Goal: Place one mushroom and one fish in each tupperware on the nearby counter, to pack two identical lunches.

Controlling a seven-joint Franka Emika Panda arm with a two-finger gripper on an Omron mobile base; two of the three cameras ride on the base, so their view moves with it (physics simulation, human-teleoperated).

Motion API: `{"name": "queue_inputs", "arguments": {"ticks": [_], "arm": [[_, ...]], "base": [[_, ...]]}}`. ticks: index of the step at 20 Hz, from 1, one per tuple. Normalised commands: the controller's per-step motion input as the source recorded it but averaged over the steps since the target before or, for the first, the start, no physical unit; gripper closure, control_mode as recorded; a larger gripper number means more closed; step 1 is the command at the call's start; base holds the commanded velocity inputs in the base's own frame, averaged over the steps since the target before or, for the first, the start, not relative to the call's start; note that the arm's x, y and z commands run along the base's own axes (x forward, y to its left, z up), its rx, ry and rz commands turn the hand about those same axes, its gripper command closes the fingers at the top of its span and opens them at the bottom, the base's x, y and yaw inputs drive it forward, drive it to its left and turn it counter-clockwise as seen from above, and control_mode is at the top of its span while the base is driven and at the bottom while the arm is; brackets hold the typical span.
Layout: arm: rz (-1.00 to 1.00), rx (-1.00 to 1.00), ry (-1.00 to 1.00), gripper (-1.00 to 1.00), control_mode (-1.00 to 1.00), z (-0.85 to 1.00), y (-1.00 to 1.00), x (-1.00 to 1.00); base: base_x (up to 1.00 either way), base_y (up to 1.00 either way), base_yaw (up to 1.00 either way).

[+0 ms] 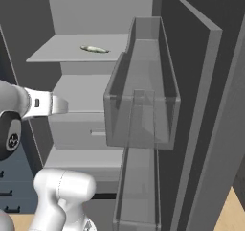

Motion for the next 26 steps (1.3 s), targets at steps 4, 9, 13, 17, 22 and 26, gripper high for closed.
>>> {"name": "queue_inputs", "arguments": {"ticks": [4,9,13,17,22,26], "arm": [[0.06,0.0,-0.11,-1.0,-1.0,0.72,0.0,0.11],[0.05,0.0,-0.01,-1.0,-1.0,0.63,0.0,0.08],[0.02,0.0,0.0,-1.0,-1.0,0.44,0.0,0.12],[0.06,0.0,0.0,-1.0,-1.0,0.16,0.0,0.18],[0.02,0.0,0.0,-1.0,-1.0,0.07,0.0,0.3],[0.0,0.0,0.01,-1.0,-1.0,0.0,0.0,0.47]], "base": [[0.0,0.0,0.0],[0.0,0.0,0.0],[0.0,0.0,0.0],[0.0,0.0,0.0],[0.0,0.0,0.0],[0.0,0.0,0.0]]}}
